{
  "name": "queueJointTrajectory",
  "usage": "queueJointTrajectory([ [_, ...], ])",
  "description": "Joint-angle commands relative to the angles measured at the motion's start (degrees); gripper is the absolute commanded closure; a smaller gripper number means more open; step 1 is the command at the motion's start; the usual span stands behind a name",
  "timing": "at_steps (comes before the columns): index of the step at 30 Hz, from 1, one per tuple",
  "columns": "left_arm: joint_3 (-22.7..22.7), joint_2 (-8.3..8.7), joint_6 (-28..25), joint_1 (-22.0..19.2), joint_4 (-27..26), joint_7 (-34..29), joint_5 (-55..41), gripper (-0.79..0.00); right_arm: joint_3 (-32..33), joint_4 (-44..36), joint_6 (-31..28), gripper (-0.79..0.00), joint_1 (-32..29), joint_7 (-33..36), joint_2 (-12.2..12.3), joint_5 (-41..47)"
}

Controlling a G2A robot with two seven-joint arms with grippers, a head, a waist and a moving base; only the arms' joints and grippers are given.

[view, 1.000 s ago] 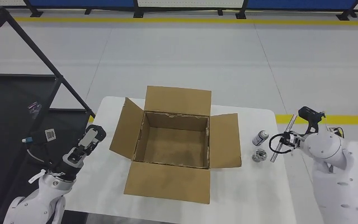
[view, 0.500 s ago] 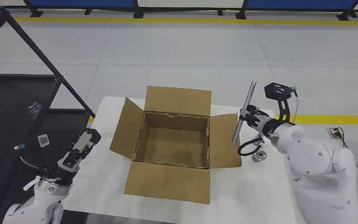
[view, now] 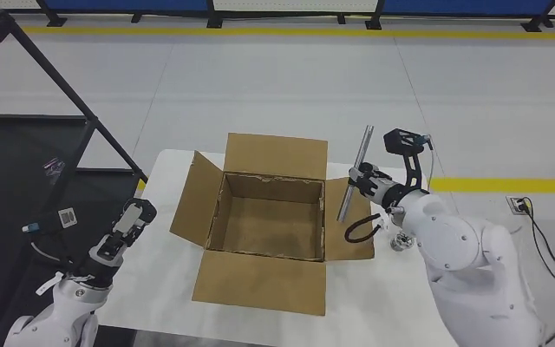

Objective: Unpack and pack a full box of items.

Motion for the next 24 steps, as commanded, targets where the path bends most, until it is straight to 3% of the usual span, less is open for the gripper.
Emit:
queueJointTrajectory([
  [1, 0.00, 0.00, 0.00, 0.00, 0.00, 0.00, 0.00, -0.785, 0.00, 0.00, 0.00, 0.000, 0.00, 0.00, 0.00, 0.00],
  [7, 0.00, 0.00, 0.00, 0.00, 0.00, 0.00, 0.00, -0.785, 0.00, 0.00, 0.00, 0.000, 0.00, 0.00, 0.00, 0.00],
  [10, 0.00, 0.00, 0.00, 0.00, 0.00, 0.00, 0.00, -0.785, -3.23, 1.65, -5.80, 0.000, 1.43, -1.93, -0.20, 0.13],
  [15, 0.00, 0.00, 0.00, 0.00, 0.00, 0.00, 0.00, -0.785, -13.44, 11.96, -12.65, 0.000, 11.93, -1.12, -1.74, -0.11],
  [24, 0.00, 0.00, 0.00, 0.00, 0.00, 0.00, 0.00, -0.785, -33.54, 38.12, -28.93, 0.000, 30.43, -3.70, -7.85, 2.76],
])
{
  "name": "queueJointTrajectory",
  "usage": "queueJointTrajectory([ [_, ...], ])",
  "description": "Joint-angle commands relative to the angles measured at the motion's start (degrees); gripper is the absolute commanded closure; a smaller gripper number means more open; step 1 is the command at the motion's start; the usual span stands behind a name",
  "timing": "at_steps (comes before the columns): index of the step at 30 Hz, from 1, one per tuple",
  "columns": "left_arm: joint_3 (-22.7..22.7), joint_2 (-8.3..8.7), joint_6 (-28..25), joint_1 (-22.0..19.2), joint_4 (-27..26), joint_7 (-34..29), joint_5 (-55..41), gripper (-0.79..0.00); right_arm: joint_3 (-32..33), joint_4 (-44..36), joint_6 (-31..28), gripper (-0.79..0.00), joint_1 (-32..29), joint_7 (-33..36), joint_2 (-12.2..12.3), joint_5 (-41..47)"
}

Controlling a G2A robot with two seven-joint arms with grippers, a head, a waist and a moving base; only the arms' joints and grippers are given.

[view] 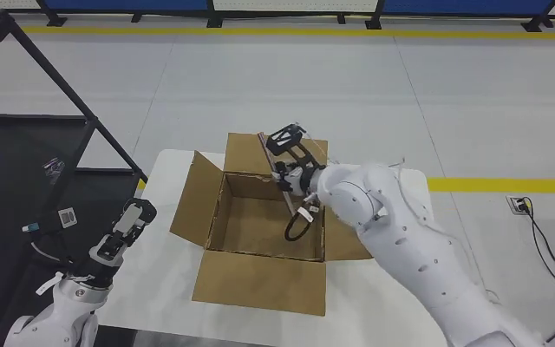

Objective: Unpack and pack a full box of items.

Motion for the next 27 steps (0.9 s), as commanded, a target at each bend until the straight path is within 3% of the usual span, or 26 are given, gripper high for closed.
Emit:
queueJointTrajectory([
  [1, 0.00, 0.00, 0.00, 0.00, 0.00, 0.00, 0.00, -0.785, -3.54, 6.31, -4.04, 0.000, 2.93, 0.10, -1.46, 1.83],
  [9, 0.00, 0.00, 0.00, 0.00, 0.00, 0.00, 0.00, -0.785, -12.87, 23.99, -15.75, 0.000, 9.34, 1.20, -7.41, 7.92],
  [27, 0.00, 0.00, 0.00, 0.00, 0.00, 0.00, 0.00, -0.785, -23.34, 48.26, -17.15, 0.000, 12.70, 0.80, -19.76, 7.08],
])
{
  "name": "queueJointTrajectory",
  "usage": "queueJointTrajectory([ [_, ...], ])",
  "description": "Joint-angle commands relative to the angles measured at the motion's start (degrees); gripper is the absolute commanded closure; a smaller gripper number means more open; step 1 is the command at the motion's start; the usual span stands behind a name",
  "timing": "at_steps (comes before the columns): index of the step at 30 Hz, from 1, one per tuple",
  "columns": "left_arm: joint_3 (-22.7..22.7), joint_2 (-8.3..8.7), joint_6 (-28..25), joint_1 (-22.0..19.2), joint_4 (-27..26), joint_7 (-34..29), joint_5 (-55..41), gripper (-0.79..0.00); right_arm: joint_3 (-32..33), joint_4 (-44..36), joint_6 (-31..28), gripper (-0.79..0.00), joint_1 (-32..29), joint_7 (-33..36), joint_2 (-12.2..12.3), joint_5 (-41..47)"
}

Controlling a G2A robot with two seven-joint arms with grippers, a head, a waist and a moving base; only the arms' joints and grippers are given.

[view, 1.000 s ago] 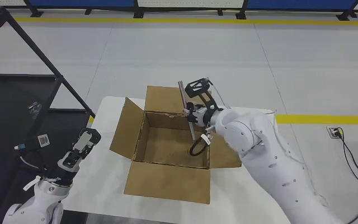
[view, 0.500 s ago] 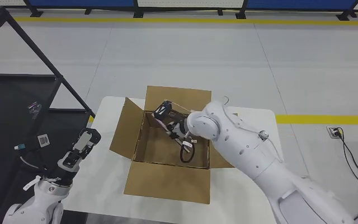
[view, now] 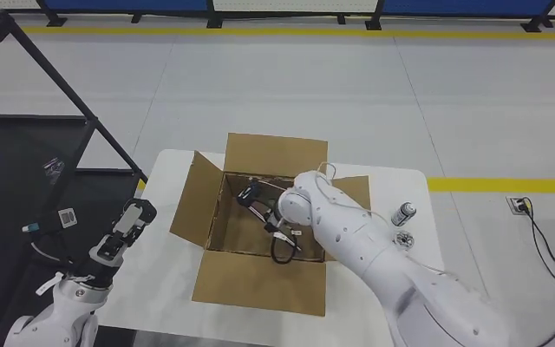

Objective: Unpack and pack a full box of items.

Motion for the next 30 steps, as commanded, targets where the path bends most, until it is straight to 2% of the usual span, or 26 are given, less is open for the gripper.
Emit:
queueJointTrajectory([
  [1, 0.00, 0.00, 0.00, 0.00, 0.00, 0.00, 0.00, -0.785, -0.43, 1.96, 0.25, 0.000, 0.01, -0.20, -0.96, -0.27],
  [9, 0.00, 0.00, 0.00, 0.00, 0.00, 0.00, 0.00, -0.785, -1.45, 9.42, 1.04, 0.000, 0.07, -0.29, -4.93, -0.91],
  [17, 0.00, 0.00, 0.00, 0.00, 0.00, 0.00, 0.00, -0.785, -1.66, 13.63, 2.10, 0.000, -0.20, -0.54, -7.31, -1.71],
  [19, 0.00, 0.00, 0.00, 0.00, 0.00, 0.00, 0.00, -0.785, -1.55, 14.52, 2.26, -0.089, -0.27, -0.72, -7.74, -1.73],
  [21, 0.00, 0.00, 0.00, 0.00, 0.00, 0.00, 0.00, -0.785, -1.45, 15.40, 2.46, -0.102, -0.30, -0.94, -8.15, -1.89],
  [23, 0.00, 0.00, 0.00, 0.00, 0.00, 0.00, 0.00, -0.785, -1.23, 15.93, 2.57, -0.234, -0.32, -1.15, -8.38, -1.70],
  [25, 0.00, 0.00, 0.00, 0.00, 0.00, 0.00, 0.00, -0.785, -1.03, 16.47, 2.47, -0.237, -0.25, -1.36, -8.59, -1.65],
  [27, 0.00, 0.00, 0.00, 0.00, 0.00, 0.00, 0.00, -0.785, -0.55, 16.85, 1.93, -0.292, 0.06, -2.03, -8.73, -1.16],
  [30, 0.00, 0.00, 0.00, 0.00, 0.00, 0.00, 0.00, -0.785, -0.07, 17.11, 1.26, -0.329, 0.66, -2.84, -8.81, -0.93],
])
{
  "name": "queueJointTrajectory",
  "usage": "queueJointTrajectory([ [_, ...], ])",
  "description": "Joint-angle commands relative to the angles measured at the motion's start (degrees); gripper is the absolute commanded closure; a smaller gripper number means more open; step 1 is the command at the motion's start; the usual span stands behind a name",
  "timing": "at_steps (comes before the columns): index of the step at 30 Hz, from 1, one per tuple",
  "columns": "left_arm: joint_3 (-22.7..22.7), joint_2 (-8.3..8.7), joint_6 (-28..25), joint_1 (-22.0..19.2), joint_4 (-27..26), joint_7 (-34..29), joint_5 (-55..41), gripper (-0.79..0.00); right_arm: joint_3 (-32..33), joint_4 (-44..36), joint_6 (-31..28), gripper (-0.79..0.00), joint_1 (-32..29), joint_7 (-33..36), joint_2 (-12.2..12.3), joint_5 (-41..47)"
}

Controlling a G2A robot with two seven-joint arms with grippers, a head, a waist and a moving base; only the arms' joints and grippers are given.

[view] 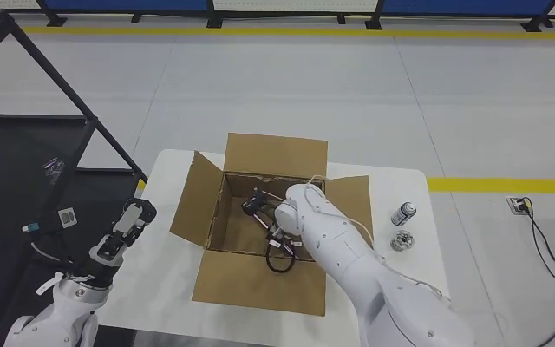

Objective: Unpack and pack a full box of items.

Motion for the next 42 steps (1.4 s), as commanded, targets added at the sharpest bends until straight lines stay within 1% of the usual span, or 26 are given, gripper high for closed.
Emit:
queueJointTrajectory([
  [1, 0.00, 0.00, 0.00, 0.00, 0.00, 0.00, 0.00, -0.785, 0.21, 0.07, -0.19, -0.329, 0.34, -0.46, -0.03, -0.01],
  [9, 0.00, 0.00, 0.00, 0.00, 0.00, 0.00, 0.00, -0.785, 1.60, -1.20, -2.43, -0.323, 2.78, -3.48, 0.20, 0.30],
  [12, 0.00, 0.00, 0.00, 0.00, 0.00, 0.00, 0.00, -0.785, 2.15, -2.40, -4.21, -0.323, 3.83, -4.66, 0.53, 0.24],
  [15, 0.00, 0.00, 0.00, 0.00, 0.00, 0.00, 0.00, -0.785, 2.74, -4.01, -5.25, -0.345, 4.77, -5.43, 1.02, 0.05],
  [17, 0.00, 0.00, 0.00, 0.00, 0.00, 0.00, 0.00, -0.785, 2.98, -6.56, -5.70, -0.363, 5.04, -5.92, 1.35, -0.46],
  [22, 0.00, 0.00, 0.00, 0.00, 0.00, 0.00, 0.00, -0.785, 4.32, -12.53, -4.96, -0.372, 5.06, -7.27, 3.39, -2.18],
  [25, 0.00, 0.00, 0.00, 0.00, 0.00, 0.00, 0.00, -0.785, 5.97, -17.58, -3.19, -0.385, 4.23, -7.33, 5.43, -3.25],
  [26, 0.00, 0.00, 0.00, 0.00, 0.00, 0.00, 0.00, -0.785, 6.63, -19.66, -2.01, -0.394, 3.78, -6.91, 6.26, -3.86],
  [27, 0.00, 0.00, 0.00, 0.00, 0.00, 0.00, 0.00, -0.785, 7.64, -22.82, -0.02, -0.437, 3.00, -5.86, 7.46, -4.79],
  [29, 0.00, 0.00, 0.00, 0.00, 0.00, 0.00, 0.00, -0.785, 9.37, -27.97, 1.68, -0.465, 1.59, -4.72, 9.21, -5.95],
  [31, 0.00, 0.00, 0.00, 0.00, 0.00, 0.00, 0.00, -0.785, 11.87, -34.96, 4.63, -0.554, -0.82, -2.35, 11.66, -8.45],
  [33, 0.00, 0.00, 0.00, 0.00, 0.00, 0.00, 0.00, -0.785, 15.29, -43.65, 6.98, -0.625, -4.45, 0.30, 14.40, -11.28],
  [36, 0.00, 0.00, 0.00, 0.00, 0.00, 0.00, 0.00, -0.785, 22.18, -58.85, 9.73, -0.720, -12.36, 4.54, 18.57, -16.09],
  [37, 0.00, 0.00, 0.00, 0.00, 0.00, 0.00, 0.00, -0.785, 24.66, -64.01, 10.35, -0.776, -15.36, 6.12, 19.85, -18.19],
  [40, 0.00, 0.00, 0.00, 0.00, 0.00, 0.00, 0.00, -0.785, 31.61, -77.98, 12.31, -0.785, -24.49, 9.83, 22.82, -23.81],
  [42, 0.00, 0.00, 0.00, 0.00, 0.00, 0.00, 0.00, -0.785, 36.04, -84.47, 14.32, -0.785, -29.53, 11.67, 24.19, -27.47],
])
